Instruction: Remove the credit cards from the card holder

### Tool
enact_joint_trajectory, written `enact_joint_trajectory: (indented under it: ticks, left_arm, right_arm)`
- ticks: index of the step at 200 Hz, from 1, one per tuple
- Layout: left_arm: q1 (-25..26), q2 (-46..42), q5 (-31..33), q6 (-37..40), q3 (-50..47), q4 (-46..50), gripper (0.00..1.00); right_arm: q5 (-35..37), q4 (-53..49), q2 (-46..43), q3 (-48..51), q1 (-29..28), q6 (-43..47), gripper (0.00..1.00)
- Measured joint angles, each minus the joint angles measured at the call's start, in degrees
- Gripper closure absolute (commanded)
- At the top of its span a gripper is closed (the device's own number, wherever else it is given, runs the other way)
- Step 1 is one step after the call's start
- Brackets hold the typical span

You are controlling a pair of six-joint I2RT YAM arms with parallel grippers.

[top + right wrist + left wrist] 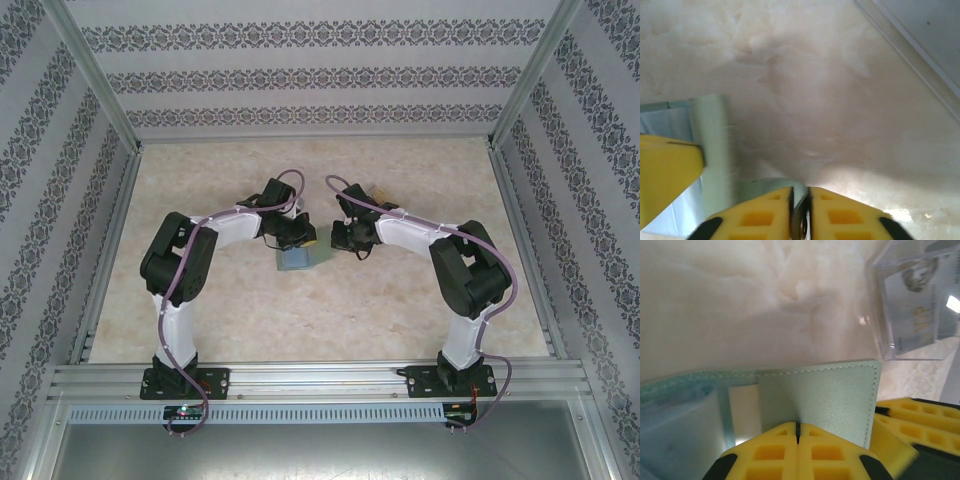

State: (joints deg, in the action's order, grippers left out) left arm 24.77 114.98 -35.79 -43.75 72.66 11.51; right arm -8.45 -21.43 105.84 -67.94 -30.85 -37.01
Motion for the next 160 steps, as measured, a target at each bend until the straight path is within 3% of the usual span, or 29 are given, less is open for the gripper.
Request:
enact_joint_trajectory:
  ticks: [31, 65, 121, 160]
  left_arm:
    - [0.0, 1.1, 0.5, 0.8, 0.5, 1.3, 1.0]
    - [0.0, 1.1, 0.5, 1.3, 0.5, 1.4, 1.0]
    - [0.0, 1.1, 0.7, 1.6, 0.5, 1.9, 1.0]
    - [-0.2, -0.2, -0.1, 0.1, -0.5, 0.4, 0.77]
  right_arm:
    - [-0.9, -0.1, -3.3, 0.0, 0.0, 0.1, 0.68]
    - [-5.7, 1.1, -3.8, -0.1, 0.0, 0.1, 0.81]
    - [-8.4, 1.6, -0.3, -0.5, -0.2, -0.4, 0.84]
    - [-8.6, 1.7, 3.4, -0.6, -0.2, -1.3, 0.82]
